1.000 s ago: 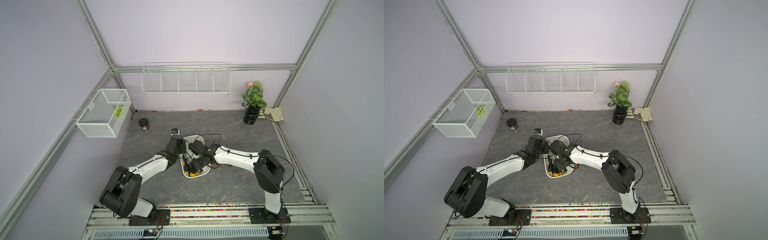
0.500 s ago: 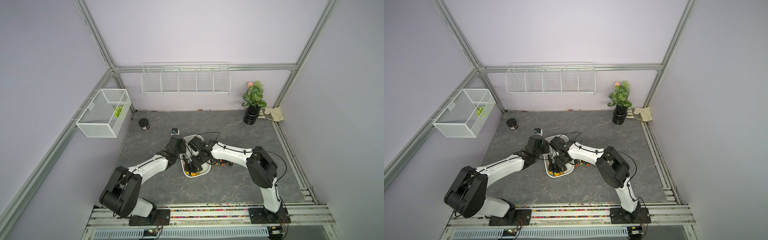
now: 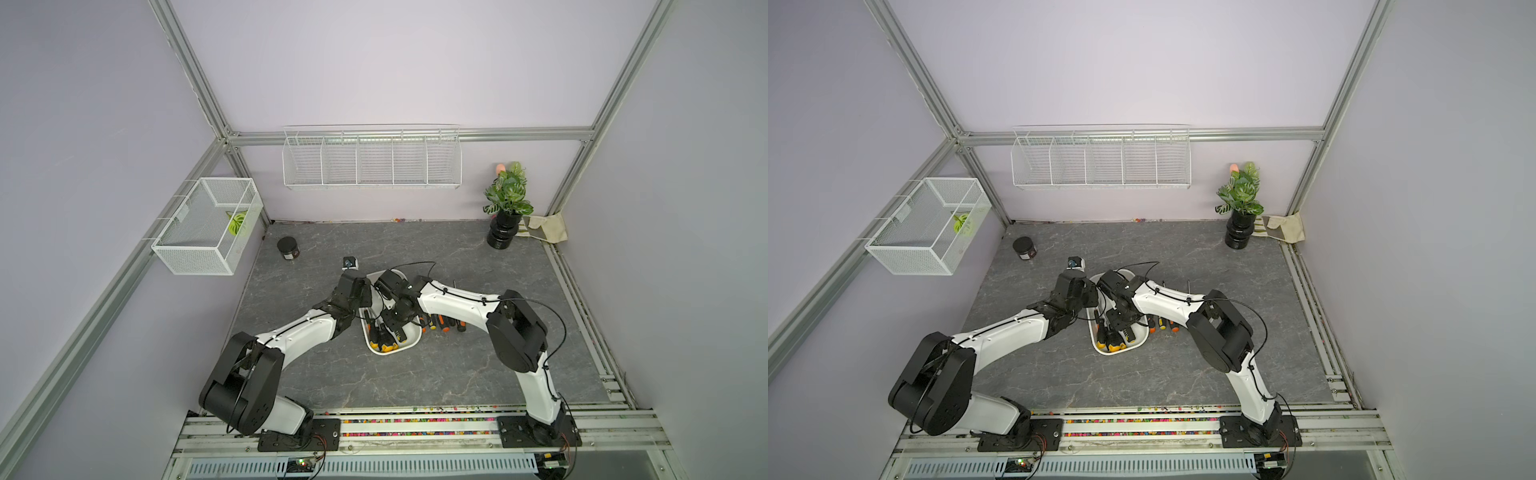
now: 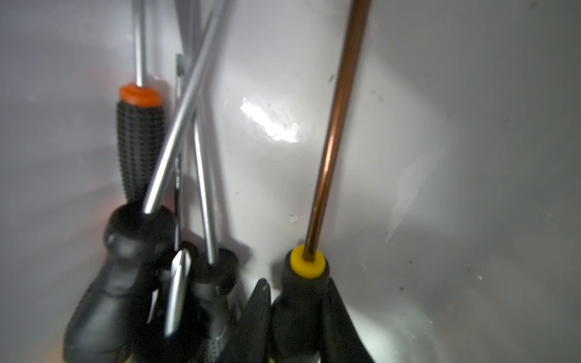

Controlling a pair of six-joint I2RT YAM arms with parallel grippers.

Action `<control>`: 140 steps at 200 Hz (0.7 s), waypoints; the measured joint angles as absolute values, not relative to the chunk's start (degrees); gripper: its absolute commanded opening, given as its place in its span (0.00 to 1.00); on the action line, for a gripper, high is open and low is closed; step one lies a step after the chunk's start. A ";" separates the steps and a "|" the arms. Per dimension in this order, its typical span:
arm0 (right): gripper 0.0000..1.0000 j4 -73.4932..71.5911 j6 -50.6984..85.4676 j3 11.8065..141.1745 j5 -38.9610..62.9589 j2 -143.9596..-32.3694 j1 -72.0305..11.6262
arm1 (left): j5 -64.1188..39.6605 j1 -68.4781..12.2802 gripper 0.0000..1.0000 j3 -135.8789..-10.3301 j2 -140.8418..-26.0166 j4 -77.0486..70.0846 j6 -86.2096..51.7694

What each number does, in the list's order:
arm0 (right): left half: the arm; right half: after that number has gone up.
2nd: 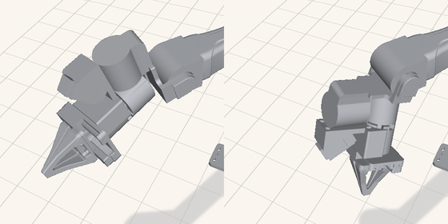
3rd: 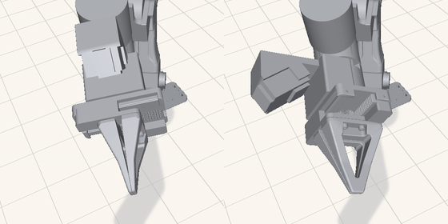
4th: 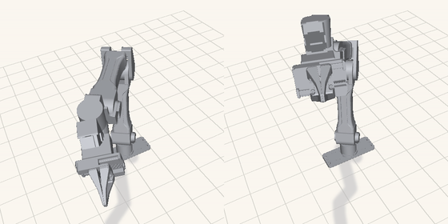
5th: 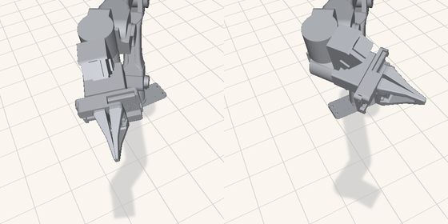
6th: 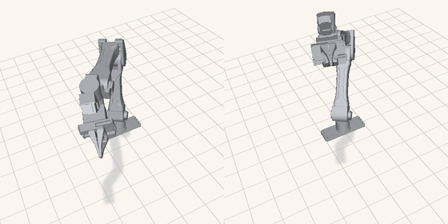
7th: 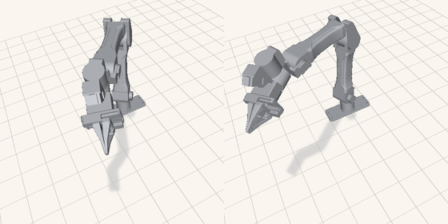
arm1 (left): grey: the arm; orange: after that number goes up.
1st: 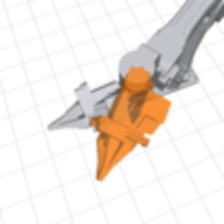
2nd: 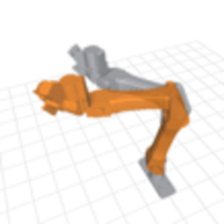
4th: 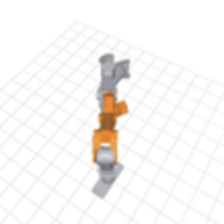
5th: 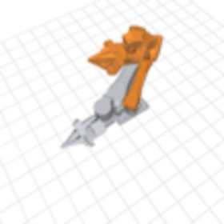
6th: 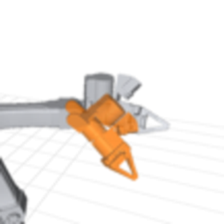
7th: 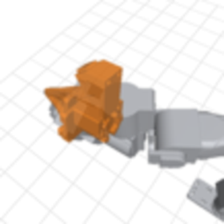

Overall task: Take out the screwdriver from the storage box
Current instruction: Pick up the screwdriver from the storage box.

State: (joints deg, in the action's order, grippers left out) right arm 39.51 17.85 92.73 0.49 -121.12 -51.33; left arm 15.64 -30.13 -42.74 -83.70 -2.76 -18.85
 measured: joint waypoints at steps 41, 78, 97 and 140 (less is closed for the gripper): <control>0.00 38.39 17.85 91.35 0.69 -120.07 -51.24 | 15.59 -30.13 0.00 -42.74 -83.79 -3.03 -18.85; 0.00 37.85 18.22 86.94 0.47 -116.29 -50.39 | 15.57 -30.15 0.00 -42.74 -83.79 -3.14 -18.85; 0.00 36.99 18.81 84.47 1.10 -112.66 -49.34 | 15.59 -30.15 0.00 -42.74 -83.79 -3.14 -18.85; 0.00 30.81 21.12 77.73 5.43 -101.95 -46.44 | 15.59 -30.17 0.00 -42.74 -83.79 -3.14 -18.85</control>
